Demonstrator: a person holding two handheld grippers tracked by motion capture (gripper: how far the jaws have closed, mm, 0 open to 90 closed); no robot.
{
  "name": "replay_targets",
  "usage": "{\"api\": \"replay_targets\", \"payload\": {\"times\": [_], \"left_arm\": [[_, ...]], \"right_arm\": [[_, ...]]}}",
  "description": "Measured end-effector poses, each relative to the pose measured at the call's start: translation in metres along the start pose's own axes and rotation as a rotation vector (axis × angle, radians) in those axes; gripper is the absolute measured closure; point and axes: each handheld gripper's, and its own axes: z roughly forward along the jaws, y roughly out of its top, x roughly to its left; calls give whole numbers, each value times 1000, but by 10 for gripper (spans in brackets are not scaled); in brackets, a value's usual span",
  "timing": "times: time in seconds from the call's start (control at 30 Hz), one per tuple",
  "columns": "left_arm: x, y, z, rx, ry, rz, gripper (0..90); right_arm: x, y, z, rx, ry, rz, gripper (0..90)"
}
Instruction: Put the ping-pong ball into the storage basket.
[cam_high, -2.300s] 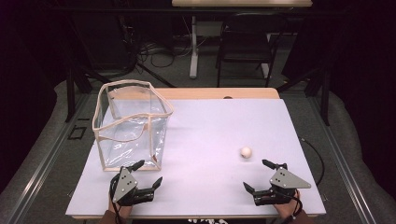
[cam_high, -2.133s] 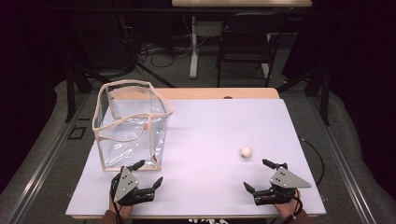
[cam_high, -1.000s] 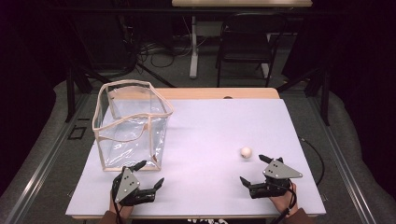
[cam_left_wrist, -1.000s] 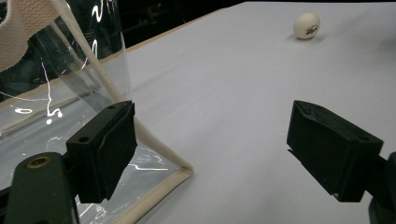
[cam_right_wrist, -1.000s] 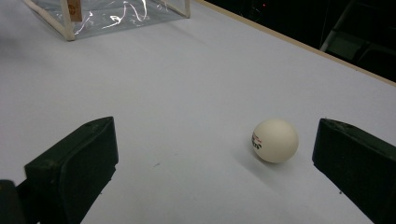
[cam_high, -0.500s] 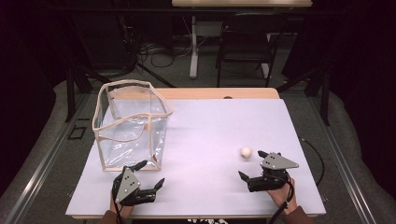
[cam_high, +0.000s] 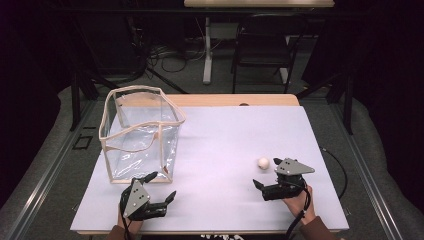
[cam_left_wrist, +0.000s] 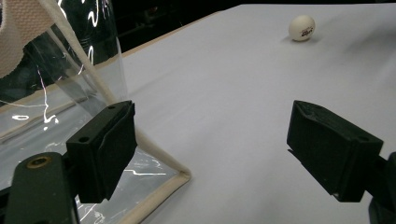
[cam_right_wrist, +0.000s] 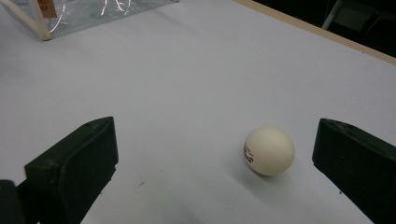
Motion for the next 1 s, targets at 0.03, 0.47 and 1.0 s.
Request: {"api": "replay_targets", "payload": {"times": [0.03, 0.47, 1.0], "left_arm": [[0, 0, 0, 0, -2, 0, 158], [0, 0, 1, 4, -5, 5, 158], [0, 0, 1, 4, -8, 6, 157]], "right_arm": [[-1, 0, 1, 2, -1, 1, 0], [-12, 5, 11, 30, -7, 21, 0], [-21, 11, 24, 70, 0, 34, 0]]}}
